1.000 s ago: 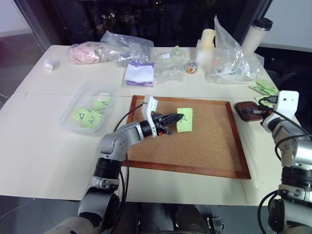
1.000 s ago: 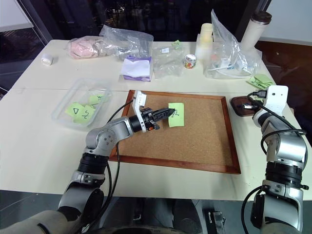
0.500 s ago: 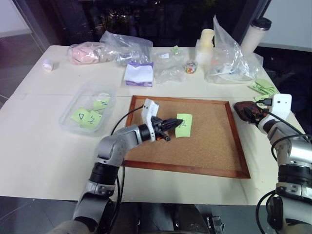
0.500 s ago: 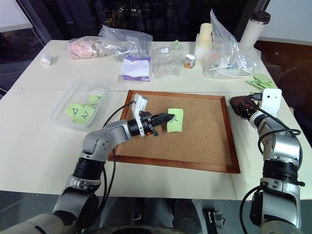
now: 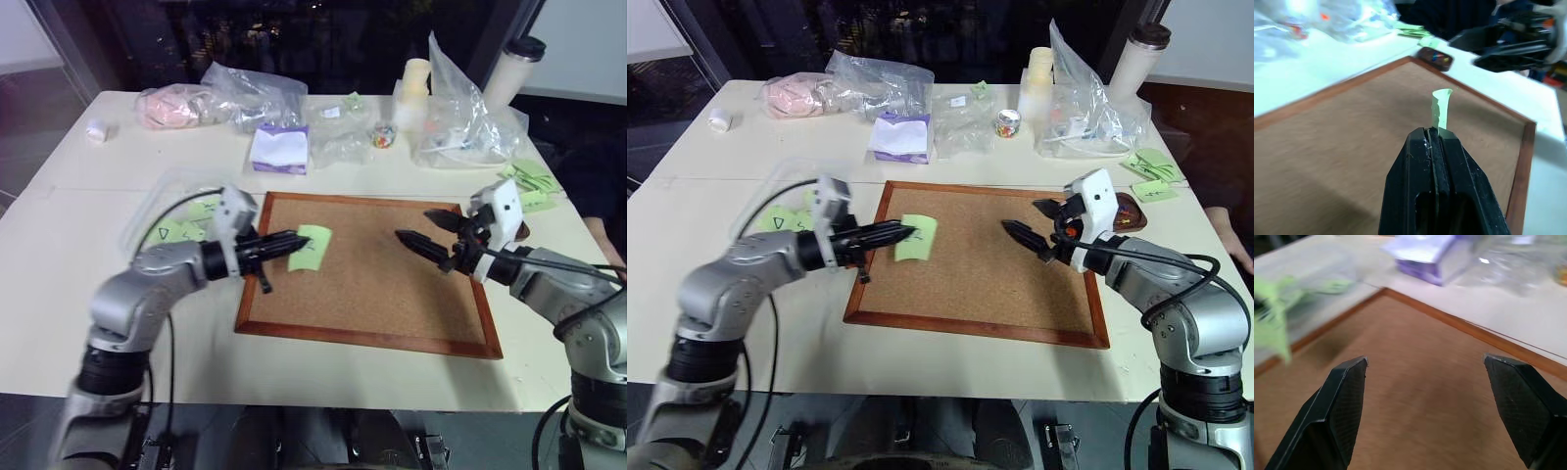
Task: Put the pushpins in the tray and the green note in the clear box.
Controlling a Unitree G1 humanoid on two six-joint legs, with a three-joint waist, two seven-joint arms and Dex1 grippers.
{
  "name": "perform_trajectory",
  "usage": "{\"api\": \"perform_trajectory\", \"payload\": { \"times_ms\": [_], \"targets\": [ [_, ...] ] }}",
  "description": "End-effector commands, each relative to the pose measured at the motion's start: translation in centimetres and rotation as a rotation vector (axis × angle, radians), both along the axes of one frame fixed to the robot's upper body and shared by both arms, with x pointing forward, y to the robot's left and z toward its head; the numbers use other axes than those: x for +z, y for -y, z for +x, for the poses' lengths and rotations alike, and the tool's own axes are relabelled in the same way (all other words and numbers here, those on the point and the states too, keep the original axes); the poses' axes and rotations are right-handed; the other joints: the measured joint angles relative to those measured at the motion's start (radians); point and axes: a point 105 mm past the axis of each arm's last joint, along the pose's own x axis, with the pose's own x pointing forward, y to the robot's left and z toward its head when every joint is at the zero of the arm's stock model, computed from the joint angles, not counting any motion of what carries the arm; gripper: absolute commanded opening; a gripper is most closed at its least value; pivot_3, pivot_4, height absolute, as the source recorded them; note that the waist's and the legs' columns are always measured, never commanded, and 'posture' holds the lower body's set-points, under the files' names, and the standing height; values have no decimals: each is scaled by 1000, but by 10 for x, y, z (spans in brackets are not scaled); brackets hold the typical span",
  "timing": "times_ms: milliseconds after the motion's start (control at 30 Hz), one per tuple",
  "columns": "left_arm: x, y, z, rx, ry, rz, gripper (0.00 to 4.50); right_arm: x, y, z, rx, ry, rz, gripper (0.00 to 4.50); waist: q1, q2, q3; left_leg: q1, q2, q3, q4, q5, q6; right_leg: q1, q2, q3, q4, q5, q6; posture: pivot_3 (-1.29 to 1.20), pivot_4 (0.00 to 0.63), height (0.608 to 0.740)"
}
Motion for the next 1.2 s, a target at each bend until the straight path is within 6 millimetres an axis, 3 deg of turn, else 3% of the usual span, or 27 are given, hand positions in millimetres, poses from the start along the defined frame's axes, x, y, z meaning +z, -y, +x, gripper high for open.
{"api": "perform_trajectory", "payload": {
  "times_ms": [33, 167, 267, 400, 467, 500, 567, 733, 833, 1033, 1200],
  "targets": [
    [35, -38, 15, 130, 80, -56, 0, 7, -14, -5, 65, 39, -20, 3887, 1, -1, 0, 0, 0, 0, 0, 0, 0, 0, 0, 0, 0, 0, 0, 0, 150, 740],
    [49, -96, 49, 382, 45, -107, 0, -1, -24, -7, 110, 19, -33, 3887, 2, -2, 1, 0, -2, 0, 0, 0, 0, 0, 0, -1, 0, 0, 0, 0, 150, 740],
    [41, -142, 71, 585, -19, -150, 0, -4, -30, -8, 137, 0, -18, 3887, 2, -3, 2, 0, -3, 0, 0, 0, 1, 0, 0, -1, 0, 0, 0, 0, 150, 740],
    [14, -165, 77, 656, -77, -98, 0, -7, -32, -5, 132, 5, -31, 3887, -1, -6, 3, 0, -2, 1, 0, 0, 0, -1, 0, -1, 0, 0, 0, 0, 150, 740],
    [1, -167, 80, 670, -117, -80, 694, -8, -30, -3, 120, 10, -38, 3918, 1, -7, 4, -1, -2, 1, 0, 0, 0, -1, 0, -1, 0, 0, 0, 0, 150, 740],
    [-5, -166, 80, 664, -125, -60, 941, -8, -29, -2, 113, 13, -42, 3918, 3, -7, 4, -1, -2, 1, 0, 0, 0, -1, 0, -1, 0, 0, 0, 0, 150, 740],
    [-12, -164, 81, 648, -132, -32, 1911, -10, -26, 0, 99, 13, -46, 3918, 5, -8, 4, -1, -2, 1, 0, 0, 0, -1, -1, -1, 0, 0, 0, 0, 150, 740],
    [-4, -158, 82, 599, -100, -17, 4380, -14, -18, 0, 74, 8, -72, 3918, 3, -8, 4, -2, -2, 1, 0, 0, 0, -2, -1, -1, 0, 0, 0, 0, 150, 740],
    [4, -146, 80, 535, -66, -1, 4451, -14, -15, -2, 77, 5, -77, 3918, 1, -8, 4, -2, -2, 1, 0, 0, 0, -2, -1, -1, 1, 0, 0, 0, 150, 740],
    [36, -79, 57, 212, 4, -56, 4451, -14, 6, -5, 35, 6, -136, 3918, 4, -8, 4, -3, 0, 1, 0, 0, 0, -2, -1, -1, 0, 0, 0, 0, 150, 740],
    [32, -31, 33, 6, 17, -40, 4451, -12, 23, -8, -4, 4, -167, 3918, 3, -8, 4, -3, 0, 1, 1, 0, 0, -2, -1, -1, 1, 0, 0, 0, 150, 740]
  ]
}}
